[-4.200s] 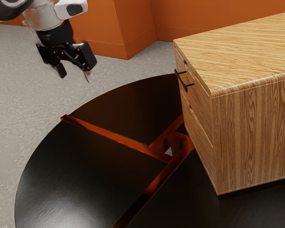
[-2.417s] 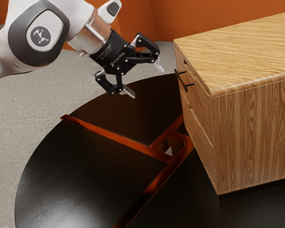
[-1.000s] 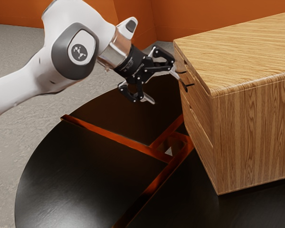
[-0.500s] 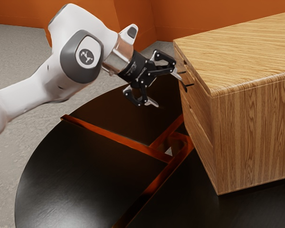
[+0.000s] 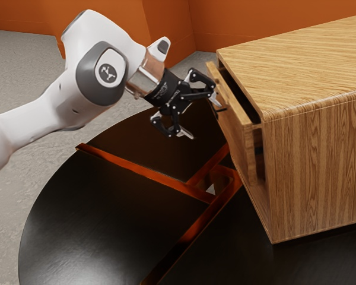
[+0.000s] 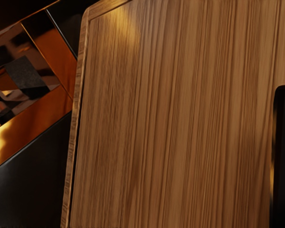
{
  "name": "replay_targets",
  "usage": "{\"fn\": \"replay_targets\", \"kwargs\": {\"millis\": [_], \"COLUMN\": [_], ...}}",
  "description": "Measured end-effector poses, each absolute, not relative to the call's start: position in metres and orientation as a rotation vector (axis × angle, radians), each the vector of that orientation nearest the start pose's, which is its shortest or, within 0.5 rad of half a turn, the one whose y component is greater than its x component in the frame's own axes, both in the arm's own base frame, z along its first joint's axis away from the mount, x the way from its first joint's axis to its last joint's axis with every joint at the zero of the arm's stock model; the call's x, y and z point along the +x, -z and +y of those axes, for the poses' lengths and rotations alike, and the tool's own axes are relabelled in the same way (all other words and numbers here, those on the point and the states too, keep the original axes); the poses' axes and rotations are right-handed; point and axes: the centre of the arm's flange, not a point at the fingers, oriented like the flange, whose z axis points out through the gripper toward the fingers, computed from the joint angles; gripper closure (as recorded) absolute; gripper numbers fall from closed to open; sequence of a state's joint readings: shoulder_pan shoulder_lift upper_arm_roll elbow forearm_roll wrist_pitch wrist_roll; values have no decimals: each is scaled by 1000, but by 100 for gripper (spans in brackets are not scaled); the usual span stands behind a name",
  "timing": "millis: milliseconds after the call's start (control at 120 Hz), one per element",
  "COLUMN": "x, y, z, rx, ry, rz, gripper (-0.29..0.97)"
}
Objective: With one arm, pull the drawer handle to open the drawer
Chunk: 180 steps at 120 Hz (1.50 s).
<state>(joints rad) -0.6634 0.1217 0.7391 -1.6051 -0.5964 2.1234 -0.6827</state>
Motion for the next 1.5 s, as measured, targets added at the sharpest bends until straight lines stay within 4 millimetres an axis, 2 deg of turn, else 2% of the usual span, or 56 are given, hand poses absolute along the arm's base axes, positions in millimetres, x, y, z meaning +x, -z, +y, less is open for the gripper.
{"fn": "replay_targets", "kwargs": {"millis": [208,717,1242,1350,1417,1467,1483,1500], "x": [627,588,546,530,506,483,474,466], "y": [-620,-621,-612,-613,-636,-701,-732,-767], "z": [0,63,108,150,192,220,222,214], "rx": [2252,2161,2159,2107,2064,2064,2078,2111], "ry": [-327,-292,-270,-292,-336,-456,-512,-577], "rz": [1147,1191,1201,1269,1303,1285,1263,1223], "gripper": [0,0,0,0,0,0,0,0]}}
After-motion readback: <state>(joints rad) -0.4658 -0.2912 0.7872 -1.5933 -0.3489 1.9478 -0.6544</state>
